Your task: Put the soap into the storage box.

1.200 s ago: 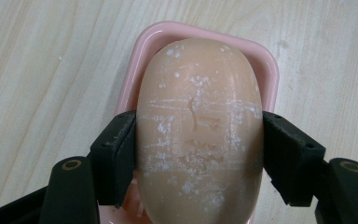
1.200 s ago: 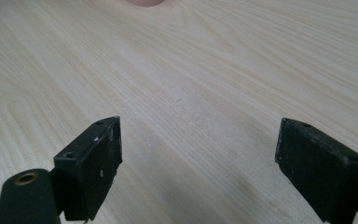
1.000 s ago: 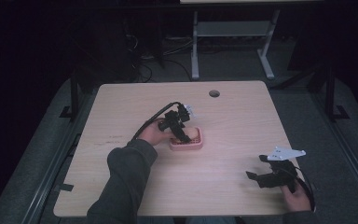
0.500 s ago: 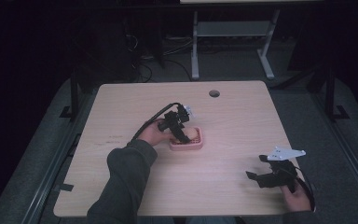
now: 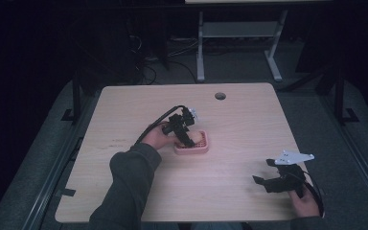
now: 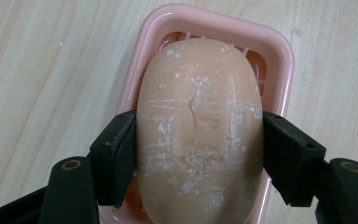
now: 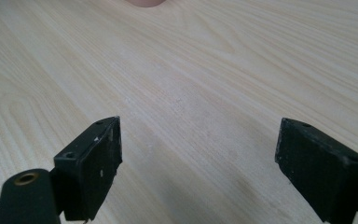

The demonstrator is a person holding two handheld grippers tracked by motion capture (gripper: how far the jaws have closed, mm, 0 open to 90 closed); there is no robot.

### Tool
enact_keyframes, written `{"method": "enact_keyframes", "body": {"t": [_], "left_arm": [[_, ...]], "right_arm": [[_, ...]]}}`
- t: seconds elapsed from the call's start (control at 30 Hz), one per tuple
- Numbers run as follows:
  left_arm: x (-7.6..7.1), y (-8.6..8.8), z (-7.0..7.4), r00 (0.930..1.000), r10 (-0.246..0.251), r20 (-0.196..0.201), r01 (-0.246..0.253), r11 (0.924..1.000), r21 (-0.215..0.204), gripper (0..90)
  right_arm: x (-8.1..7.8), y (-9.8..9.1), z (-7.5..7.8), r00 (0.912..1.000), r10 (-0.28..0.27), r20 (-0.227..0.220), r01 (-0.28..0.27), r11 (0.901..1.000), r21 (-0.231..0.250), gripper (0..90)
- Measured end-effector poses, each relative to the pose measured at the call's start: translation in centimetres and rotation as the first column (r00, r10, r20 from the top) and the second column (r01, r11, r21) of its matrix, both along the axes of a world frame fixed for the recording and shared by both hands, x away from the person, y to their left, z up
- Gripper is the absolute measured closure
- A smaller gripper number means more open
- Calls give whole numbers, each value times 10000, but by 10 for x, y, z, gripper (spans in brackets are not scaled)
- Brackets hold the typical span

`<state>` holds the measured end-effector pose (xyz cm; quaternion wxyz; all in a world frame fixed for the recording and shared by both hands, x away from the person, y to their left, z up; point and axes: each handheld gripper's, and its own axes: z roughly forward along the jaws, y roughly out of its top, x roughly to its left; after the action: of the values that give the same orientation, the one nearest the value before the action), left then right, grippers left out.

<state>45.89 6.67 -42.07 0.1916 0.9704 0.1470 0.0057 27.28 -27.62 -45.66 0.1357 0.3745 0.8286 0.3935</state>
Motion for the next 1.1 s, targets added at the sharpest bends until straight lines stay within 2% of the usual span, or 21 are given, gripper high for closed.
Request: {"method": "enact_keyframes", "body": {"t": [0.07,0.17,0.47,0.57,0.73,0.83,1.1], "left_arm": [[0,0,0,10000,-7,-8,7,10000,-62,314],[-1,2,6,9999,99,140,-93,9991,-424,311],[-8,5,11,9997,-13,225,20,9995,-305,257],[-11,8,13,9997,149,173,-141,9990,-422,252],[-16,13,16,9997,89,218,-82,9994,-328,241],[-22,18,18,9996,120,258,-107,9987,-492,241],[-31,30,20,9993,223,292,-207,9984,-532,239]], "right_arm": [[0,0,0,10000,0,3,0,10000,-29,141],[0,0,0,10000,-1,6,1,10000,-27,141],[0,1,0,10000,7,-6,-7,10000,-67,142],[0,1,0,10000,1,-5,-1,10000,-89,141],[1,1,0,10000,-23,-22,23,9999,-99,141],[1,1,0,10000,-26,-33,25,9999,-134,141],[2,2,0,10000,-53,-12,53,9999,-155,141]]}}
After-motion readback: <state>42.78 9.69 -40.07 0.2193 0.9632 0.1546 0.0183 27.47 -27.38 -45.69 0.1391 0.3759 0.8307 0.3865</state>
